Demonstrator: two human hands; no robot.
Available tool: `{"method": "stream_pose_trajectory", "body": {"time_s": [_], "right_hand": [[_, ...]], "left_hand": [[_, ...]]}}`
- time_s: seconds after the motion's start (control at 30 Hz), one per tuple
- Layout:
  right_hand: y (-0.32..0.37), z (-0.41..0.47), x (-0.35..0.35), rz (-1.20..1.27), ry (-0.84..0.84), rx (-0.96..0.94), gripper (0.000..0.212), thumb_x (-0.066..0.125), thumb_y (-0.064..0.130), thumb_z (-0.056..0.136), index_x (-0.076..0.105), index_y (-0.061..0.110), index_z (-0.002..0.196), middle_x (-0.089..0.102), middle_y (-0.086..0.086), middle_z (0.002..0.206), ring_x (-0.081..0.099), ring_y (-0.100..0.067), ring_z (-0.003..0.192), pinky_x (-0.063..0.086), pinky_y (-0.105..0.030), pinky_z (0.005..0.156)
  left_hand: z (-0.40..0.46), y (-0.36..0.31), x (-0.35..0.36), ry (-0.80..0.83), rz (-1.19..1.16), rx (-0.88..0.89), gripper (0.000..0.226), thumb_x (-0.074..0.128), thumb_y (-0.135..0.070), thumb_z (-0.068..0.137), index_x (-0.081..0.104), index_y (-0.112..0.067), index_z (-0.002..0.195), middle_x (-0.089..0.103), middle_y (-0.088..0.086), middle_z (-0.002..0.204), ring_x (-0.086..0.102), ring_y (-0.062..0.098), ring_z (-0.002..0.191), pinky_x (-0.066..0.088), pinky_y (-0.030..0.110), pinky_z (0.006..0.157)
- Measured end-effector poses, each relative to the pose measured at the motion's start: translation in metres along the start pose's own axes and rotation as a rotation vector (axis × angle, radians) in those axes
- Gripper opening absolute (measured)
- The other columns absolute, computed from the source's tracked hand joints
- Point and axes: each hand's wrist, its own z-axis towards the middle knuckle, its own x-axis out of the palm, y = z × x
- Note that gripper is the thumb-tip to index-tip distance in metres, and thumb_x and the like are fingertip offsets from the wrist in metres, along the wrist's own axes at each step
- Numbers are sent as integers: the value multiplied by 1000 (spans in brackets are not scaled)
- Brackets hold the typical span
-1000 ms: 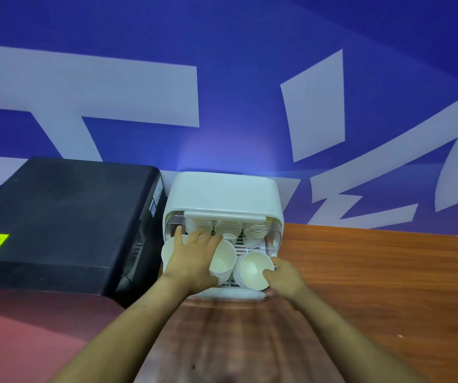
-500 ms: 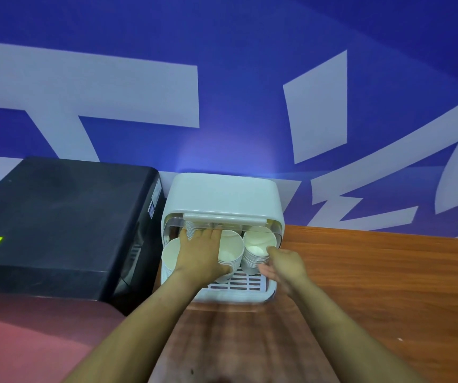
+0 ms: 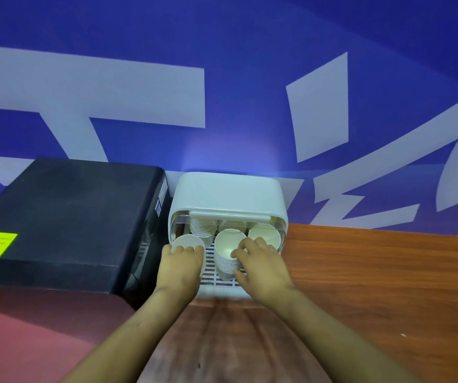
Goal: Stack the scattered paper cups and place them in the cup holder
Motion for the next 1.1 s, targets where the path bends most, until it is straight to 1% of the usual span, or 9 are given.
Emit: {"method": "stream_pose_trajectory", "body": {"time_s": [0.1, 0.2, 0.5, 0.6, 0.67, 0.73, 0.8, 0.93, 1.1], "right_hand": [[4, 5, 9, -170, 81, 9, 27, 81, 23, 57, 68, 20, 80, 62, -1, 80, 60, -25, 80, 45, -33, 58], [3, 10, 15, -218, 41, 27, 40, 88, 18, 26, 60, 23, 54, 54, 4, 58, 56, -20, 59, 37, -24, 44], [1, 25, 19, -182, 22, 64, 48, 87, 11, 16, 58, 21, 52, 51, 5, 54, 54, -18, 56, 33, -22, 42], [2, 24, 17, -180, -3, 62, 40, 87, 13, 29, 61, 21, 58, 55, 4, 60, 57, -19, 63, 38, -24, 46], [1, 19, 15, -92, 39, 62, 23, 77, 14, 63, 67, 17, 83, 62, -1, 84, 58, -25, 86, 46, -32, 64], [-2, 14, 12, -39, 49, 55, 25, 58, 13, 83, 64, 13, 107, 60, -5, 107, 52, -28, 104, 46, -39, 81], [-4, 8, 8, -6, 53, 62, 31, 52, 15, 88, 60, 14, 118, 57, -3, 116, 48, -27, 109, 45, -40, 87], [-6, 2, 0, 26, 44, 50, 30, 53, 19, 90, 59, 16, 119, 57, -2, 119, 49, -26, 108, 45, -38, 87], [-2, 7, 6, 19, 175, 49, 27, 49, 7, 90, 56, 14, 115, 56, -7, 114, 58, -30, 103, 46, -37, 73]], "left_hand": [[3, 0, -2, 20, 29, 47, 34, 50, -6, 85, 50, -20, 115, 67, 0, 105, 60, 23, 105, 19, 41, 111], [7, 0, -9, -20, 30, 65, 32, 47, -2, 85, 51, -18, 113, 68, 2, 103, 60, 24, 103, 21, 38, 110], [23, -4, -14, 34, 37, 84, 32, 54, -3, 83, 52, -18, 111, 68, 1, 101, 61, 23, 101, 24, 38, 107], [23, -2, -11, 21, 15, 71, 27, 51, -12, 87, 53, -20, 113, 67, -1, 103, 58, 22, 105, 17, 43, 114], [21, 1, -11, 5, -22, 61, 25, 49, -20, 91, 51, -21, 116, 65, -2, 108, 56, 21, 109, 16, 43, 114], [19, 4, -13, -13, -65, 59, 29, 49, -27, 92, 50, -22, 120, 63, -2, 115, 54, 21, 114, 19, 40, 113], [16, 7, -16, -42, -96, 63, 34, 49, -32, 92, 49, -23, 125, 62, -2, 119, 53, 21, 115, 23, 36, 109], [13, 10, -19, -91, -127, 68, 35, 50, -34, 91, 50, -24, 125, 62, -3, 117, 55, 20, 111, 29, 33, 101], [14, 2, -13, 2, -53, 55, 28, 50, -15, 90, 53, -20, 117, 66, 0, 110, 59, 23, 105, 32, 35, 99]]}}
